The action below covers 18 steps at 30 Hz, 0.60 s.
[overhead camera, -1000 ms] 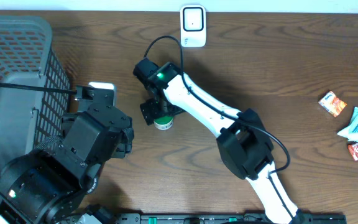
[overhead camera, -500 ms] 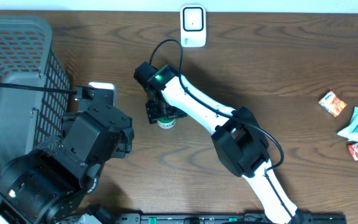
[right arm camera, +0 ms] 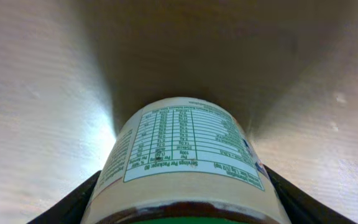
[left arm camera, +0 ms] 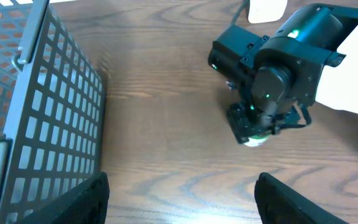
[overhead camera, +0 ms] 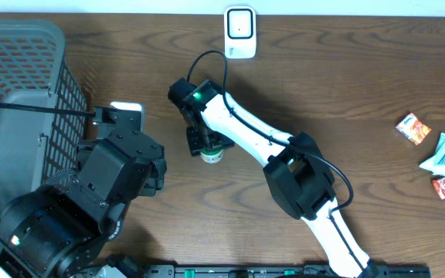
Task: Scan the item barcode
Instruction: 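Lift the bottle and carry it toward the scanner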
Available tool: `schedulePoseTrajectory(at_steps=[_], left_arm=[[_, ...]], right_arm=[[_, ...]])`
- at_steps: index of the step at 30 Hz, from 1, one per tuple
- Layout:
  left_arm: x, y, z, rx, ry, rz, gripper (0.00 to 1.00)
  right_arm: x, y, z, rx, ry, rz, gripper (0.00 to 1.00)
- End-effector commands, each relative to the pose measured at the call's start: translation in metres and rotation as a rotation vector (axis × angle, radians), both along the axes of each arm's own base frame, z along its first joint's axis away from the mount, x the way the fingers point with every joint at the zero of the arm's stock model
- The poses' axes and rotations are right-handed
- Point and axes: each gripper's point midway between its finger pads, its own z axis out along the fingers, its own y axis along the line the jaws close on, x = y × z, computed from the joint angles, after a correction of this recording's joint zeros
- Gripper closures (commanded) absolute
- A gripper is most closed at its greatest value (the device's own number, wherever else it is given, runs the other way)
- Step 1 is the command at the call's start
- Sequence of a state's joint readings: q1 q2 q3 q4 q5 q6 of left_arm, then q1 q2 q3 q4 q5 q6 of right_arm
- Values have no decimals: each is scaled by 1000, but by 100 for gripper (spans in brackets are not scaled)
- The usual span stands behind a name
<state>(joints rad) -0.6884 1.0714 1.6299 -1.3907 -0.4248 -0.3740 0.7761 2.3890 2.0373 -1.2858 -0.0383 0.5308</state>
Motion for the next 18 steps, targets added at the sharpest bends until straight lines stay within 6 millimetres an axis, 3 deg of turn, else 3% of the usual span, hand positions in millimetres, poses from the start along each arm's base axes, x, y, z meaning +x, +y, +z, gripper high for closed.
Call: schedulePoseTrajectory(at_steps=[1,6,13,18], left_arm=[[1,3,3,-4,-11,21,25],[1,3,3,-4,-11,21,25],[1,3,3,-4,-11,21,25],[1,3,3,-4,-11,21,25]], right_arm=[[1,-6,9,50,75,59,48],[-3,-24,25,151,223,79,54],[5,-80,38,227,364,52,53],[7,-106,51,321,444,14,55]])
